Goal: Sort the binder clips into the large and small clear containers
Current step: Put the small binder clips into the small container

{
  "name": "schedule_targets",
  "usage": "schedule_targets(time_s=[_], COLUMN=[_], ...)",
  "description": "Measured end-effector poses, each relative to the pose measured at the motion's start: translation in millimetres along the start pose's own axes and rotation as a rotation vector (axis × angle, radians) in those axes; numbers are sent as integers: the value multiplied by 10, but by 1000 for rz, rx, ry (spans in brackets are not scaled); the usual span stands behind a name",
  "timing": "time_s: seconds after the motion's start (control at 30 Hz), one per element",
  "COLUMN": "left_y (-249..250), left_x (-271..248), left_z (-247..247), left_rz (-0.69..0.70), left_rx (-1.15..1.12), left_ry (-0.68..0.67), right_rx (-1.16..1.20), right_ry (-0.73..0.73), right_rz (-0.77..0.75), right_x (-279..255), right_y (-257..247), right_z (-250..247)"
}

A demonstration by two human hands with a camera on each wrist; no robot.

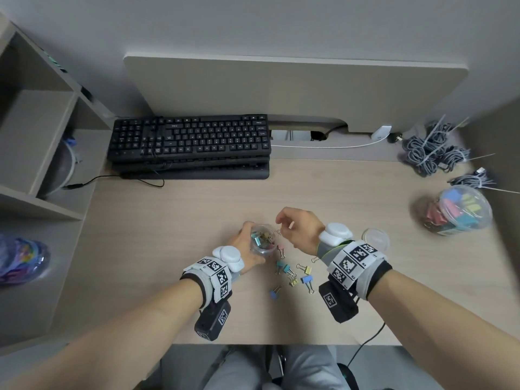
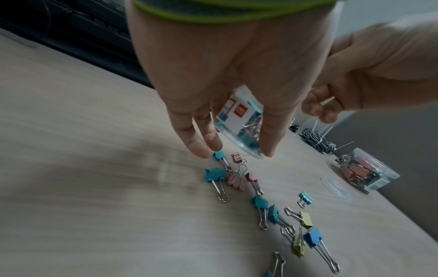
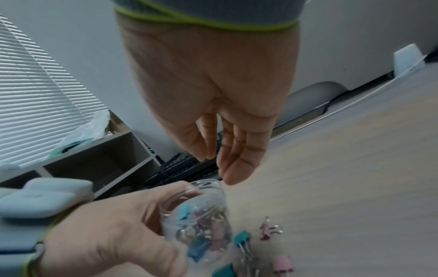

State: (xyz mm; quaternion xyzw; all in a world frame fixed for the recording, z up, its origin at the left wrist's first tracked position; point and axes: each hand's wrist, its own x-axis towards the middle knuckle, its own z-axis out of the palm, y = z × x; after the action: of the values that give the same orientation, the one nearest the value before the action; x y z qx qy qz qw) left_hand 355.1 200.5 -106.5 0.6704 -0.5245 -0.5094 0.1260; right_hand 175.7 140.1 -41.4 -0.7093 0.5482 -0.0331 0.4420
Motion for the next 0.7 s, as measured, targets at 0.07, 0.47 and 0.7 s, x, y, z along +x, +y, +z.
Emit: schedule_targets(time_s=[0.07,0.47,0.7], left_y=[-34,-458,-565], left_x=[14,-26,-113], left_z=[-7,-174,-303], left_rz=[-1,-89,-152], left_rx=[22,146,150], left_ry=[-5,86,113], right_rx=[-43,-576,-389], right_ry=[-9,-234,-221], right_rz=[66,475,272], right_x=[17,-83,93], right_y=[162,809,457], right_z=[-32,198,710])
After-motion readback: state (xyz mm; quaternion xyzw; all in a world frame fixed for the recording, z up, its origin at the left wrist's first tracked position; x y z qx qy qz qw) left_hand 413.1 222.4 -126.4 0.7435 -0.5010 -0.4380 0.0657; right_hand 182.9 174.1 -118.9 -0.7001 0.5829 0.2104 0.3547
